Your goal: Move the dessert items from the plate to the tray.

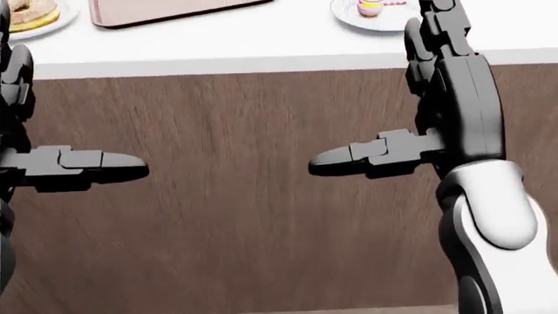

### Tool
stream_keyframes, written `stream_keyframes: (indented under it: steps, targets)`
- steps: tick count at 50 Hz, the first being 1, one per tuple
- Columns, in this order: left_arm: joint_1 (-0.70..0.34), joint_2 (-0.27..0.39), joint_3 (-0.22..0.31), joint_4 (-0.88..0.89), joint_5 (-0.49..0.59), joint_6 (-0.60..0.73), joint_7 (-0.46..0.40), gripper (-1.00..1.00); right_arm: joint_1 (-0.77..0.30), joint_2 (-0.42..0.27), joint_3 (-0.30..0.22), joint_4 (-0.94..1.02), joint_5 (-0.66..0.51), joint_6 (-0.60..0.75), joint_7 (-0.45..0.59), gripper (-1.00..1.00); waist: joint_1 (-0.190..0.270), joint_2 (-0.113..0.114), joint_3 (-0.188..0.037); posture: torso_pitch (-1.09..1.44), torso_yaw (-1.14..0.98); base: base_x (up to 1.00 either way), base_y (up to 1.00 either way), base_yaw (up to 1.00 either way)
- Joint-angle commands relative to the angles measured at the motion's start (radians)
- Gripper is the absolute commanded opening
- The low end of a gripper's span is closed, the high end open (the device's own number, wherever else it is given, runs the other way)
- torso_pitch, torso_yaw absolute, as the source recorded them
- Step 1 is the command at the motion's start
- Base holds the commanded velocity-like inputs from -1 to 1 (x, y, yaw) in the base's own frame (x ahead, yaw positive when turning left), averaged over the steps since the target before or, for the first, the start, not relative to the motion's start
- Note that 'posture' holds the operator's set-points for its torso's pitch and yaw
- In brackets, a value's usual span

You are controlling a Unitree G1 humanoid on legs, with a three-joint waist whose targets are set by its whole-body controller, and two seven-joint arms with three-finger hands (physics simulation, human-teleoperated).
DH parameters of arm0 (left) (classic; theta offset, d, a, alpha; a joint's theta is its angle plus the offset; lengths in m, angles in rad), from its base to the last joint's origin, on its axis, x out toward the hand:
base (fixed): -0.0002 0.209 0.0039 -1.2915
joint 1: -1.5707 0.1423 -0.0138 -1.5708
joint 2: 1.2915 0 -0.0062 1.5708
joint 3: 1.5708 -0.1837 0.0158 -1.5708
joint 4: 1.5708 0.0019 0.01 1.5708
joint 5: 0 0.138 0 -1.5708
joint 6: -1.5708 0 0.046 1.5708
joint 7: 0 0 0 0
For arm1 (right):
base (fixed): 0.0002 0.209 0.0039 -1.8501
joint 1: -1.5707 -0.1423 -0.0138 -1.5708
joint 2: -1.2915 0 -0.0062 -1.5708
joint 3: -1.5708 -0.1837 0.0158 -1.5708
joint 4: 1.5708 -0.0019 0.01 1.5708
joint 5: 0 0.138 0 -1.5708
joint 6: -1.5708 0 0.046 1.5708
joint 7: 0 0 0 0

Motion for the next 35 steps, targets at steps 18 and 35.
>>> stream_keyframes:
  steps: [18, 35]
  targets:
    - [-0.197, 0.119, 0.04, -0.121, 0.008, 0.163, -0.037, 1.0, -0.197, -0.079, -0.028, -0.071, 0.026, 0.125, -0.011, 1.0, -0.017, 0.047, -0.012, 0.0, 0.0, 0.2, 0.06, 0.0]
    - [-0.141, 0.156, 0.097, -0.133, -0.043, 0.126, -0.022, 1.0, -0.159, -0.077, -0.033, -0.112, 0.027, 0.114, 0.0, 1.0, -0.019, -0.07, -0.023, 0.0, 0.0, 0.28, 0.2, 0.0]
